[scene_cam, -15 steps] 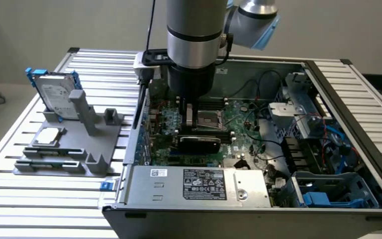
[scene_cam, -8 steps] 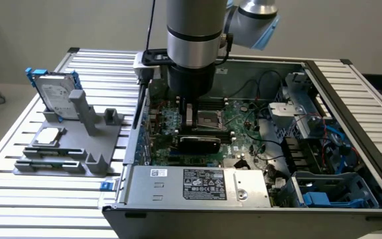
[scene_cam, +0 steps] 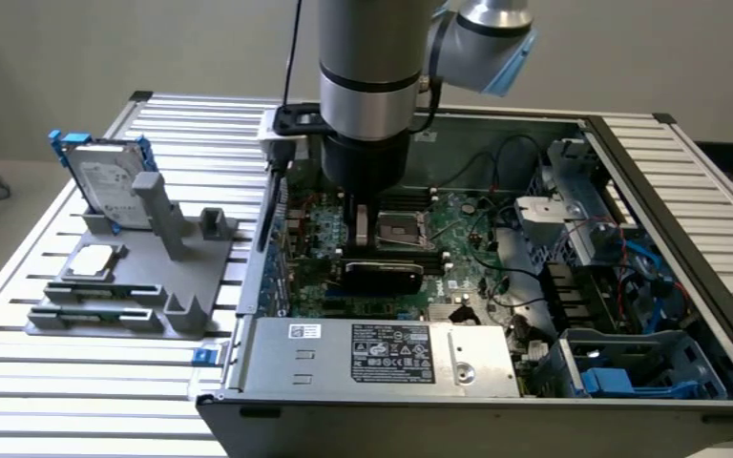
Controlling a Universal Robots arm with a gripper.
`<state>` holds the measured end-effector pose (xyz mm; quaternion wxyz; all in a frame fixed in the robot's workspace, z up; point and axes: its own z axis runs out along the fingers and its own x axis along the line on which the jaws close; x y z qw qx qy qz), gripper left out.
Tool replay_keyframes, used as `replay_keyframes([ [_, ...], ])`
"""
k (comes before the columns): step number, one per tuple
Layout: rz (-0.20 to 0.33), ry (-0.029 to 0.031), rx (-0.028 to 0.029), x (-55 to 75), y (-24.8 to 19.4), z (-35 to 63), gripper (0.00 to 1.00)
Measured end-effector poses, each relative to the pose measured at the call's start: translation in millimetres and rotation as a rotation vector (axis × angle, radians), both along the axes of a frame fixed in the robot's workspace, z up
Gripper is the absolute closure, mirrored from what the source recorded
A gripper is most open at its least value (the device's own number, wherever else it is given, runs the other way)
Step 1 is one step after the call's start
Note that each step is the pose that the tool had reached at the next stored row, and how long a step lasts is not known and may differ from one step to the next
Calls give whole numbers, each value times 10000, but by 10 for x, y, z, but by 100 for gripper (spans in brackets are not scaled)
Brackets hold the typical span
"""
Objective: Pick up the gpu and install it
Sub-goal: 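Press down on the gpu until it lock into place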
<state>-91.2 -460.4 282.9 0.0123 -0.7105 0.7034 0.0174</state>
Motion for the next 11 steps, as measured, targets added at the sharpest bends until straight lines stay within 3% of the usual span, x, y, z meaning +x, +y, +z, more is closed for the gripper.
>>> replay_keyframes([
  [11, 0, -2, 3, -7, 18, -89, 89],
])
